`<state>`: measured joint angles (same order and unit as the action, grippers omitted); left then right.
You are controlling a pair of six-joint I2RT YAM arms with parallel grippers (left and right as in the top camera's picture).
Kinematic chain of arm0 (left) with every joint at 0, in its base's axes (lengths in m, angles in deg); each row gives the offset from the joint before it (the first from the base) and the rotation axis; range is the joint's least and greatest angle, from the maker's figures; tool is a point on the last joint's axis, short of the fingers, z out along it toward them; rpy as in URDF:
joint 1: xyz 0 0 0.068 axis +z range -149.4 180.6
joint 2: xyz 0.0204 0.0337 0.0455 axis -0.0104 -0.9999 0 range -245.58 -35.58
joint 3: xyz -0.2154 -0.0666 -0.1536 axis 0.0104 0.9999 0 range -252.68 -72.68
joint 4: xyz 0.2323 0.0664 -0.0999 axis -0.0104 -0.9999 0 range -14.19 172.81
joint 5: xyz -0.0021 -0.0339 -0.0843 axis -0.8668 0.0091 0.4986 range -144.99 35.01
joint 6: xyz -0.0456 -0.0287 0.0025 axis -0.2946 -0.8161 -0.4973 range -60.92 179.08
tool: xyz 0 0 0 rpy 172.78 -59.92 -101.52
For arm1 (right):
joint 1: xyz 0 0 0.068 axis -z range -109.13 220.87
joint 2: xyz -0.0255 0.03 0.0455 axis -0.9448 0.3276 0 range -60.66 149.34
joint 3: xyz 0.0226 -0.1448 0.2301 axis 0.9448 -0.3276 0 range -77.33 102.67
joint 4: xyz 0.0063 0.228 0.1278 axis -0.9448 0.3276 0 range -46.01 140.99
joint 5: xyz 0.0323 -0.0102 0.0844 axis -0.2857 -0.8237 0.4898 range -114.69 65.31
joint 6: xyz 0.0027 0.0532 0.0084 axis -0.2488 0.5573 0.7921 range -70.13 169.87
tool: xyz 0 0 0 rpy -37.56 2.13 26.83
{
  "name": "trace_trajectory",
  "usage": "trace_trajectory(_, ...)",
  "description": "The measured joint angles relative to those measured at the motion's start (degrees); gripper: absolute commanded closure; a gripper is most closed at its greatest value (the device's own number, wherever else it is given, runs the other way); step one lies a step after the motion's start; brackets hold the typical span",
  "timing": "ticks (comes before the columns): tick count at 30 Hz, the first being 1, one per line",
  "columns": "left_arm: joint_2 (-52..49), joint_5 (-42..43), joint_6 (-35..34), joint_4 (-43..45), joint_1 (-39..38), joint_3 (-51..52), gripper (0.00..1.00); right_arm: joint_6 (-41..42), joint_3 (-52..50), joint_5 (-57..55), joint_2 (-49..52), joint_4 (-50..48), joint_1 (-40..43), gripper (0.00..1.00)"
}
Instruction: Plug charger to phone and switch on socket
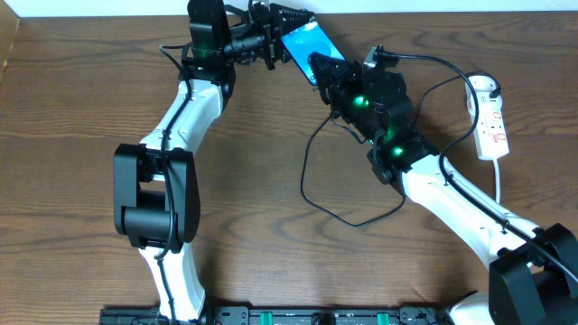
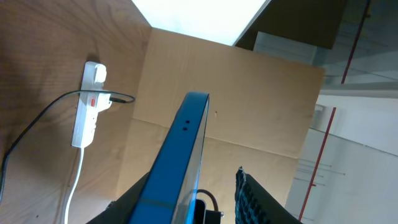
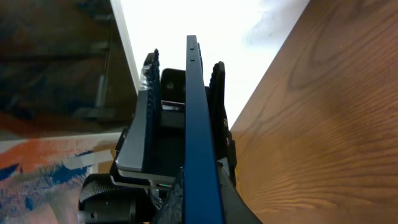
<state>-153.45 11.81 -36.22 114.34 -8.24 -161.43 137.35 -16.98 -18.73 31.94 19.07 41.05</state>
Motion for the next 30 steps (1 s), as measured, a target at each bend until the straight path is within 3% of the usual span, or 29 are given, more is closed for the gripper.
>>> trace_trajectory(2,-0.02,0.0,-0.02,-0.02,-0.02,0.0,0.63,0.42,0.02,-0.68,0.0,0.04,-0.26,0.98)
trace_trajectory(10,-0.04,-0.07,0.37,-0.07,-0.13,0.07,0.92,2.16,0.46,-2.03,-0.31,0.0,-0.63,0.94)
trace_trajectory(16,-0.04,-0.04,1.07,0.02,-0.22,0.11,0.92,3.34,0.63,-2.8,-0.46,0.48,-0.85,0.84)
trace_trajectory(23,-0.07,-0.13,0.76,0.09,-0.22,0.11,0.92,2.69,0.55,-2.91,-0.35,1.51,-0.92,0.56)
trace_trajectory(27,-0.07,-0.28,1.4,0.2,-0.26,0.11,0.93,2.36,0.42,-2.67,-0.2,2.67,-1.22,0.51)
trace_trajectory(30,-0.07,-0.28,3.82,0.02,-0.02,0.11,0.93,1.03,0.42,-2.49,-0.2,4.15,-1.09,0.41)
